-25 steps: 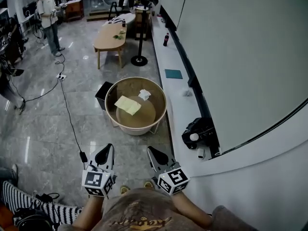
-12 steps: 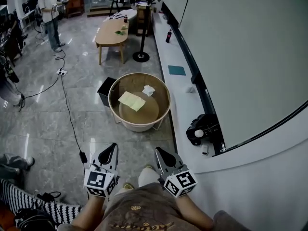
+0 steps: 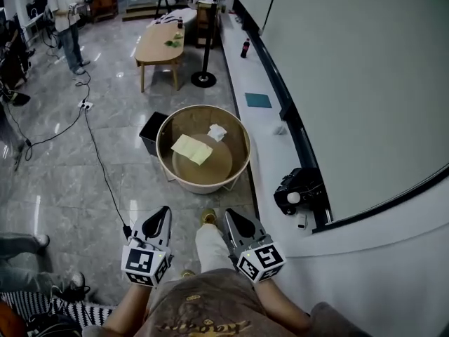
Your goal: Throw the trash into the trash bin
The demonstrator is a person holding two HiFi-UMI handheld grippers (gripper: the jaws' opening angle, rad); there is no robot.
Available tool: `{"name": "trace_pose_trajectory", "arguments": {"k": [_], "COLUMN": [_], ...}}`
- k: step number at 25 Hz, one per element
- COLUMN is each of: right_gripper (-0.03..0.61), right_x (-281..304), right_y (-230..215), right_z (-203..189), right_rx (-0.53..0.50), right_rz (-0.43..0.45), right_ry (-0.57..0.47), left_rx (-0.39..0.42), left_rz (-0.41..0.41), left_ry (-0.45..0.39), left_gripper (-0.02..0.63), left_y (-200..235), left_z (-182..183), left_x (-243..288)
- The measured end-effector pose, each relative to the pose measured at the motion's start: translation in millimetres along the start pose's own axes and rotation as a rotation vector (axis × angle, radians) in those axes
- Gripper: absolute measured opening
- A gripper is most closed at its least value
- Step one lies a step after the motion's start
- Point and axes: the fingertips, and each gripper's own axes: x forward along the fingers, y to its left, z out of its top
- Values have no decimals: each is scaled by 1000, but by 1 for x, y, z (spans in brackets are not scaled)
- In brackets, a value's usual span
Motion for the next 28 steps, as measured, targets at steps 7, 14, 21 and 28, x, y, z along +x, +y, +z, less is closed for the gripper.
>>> {"name": "trace_pose_trajectory", "arguments": {"k": [7, 14, 21, 28], "right_gripper": [18, 18, 18, 18], "right_x": [52, 118, 183, 251], "right_y": [-37, -86, -140, -187], "right_z": [1, 22, 57, 77], "right_rx": [18, 36, 32, 11], "right_rz": [-17, -13, -1, 60], "right_ry": [10, 9, 19, 47], "left_rx": [-6, -11, -20, -25], "left_rz": [-12, -25, -22, 10], "left_ry": [16, 16, 15, 5], "left_gripper": [18, 18, 18, 18], "left_y": [29, 60, 92, 123], "left_z": [1, 24, 59, 84], "left_x": [54, 127, 206, 285]}}
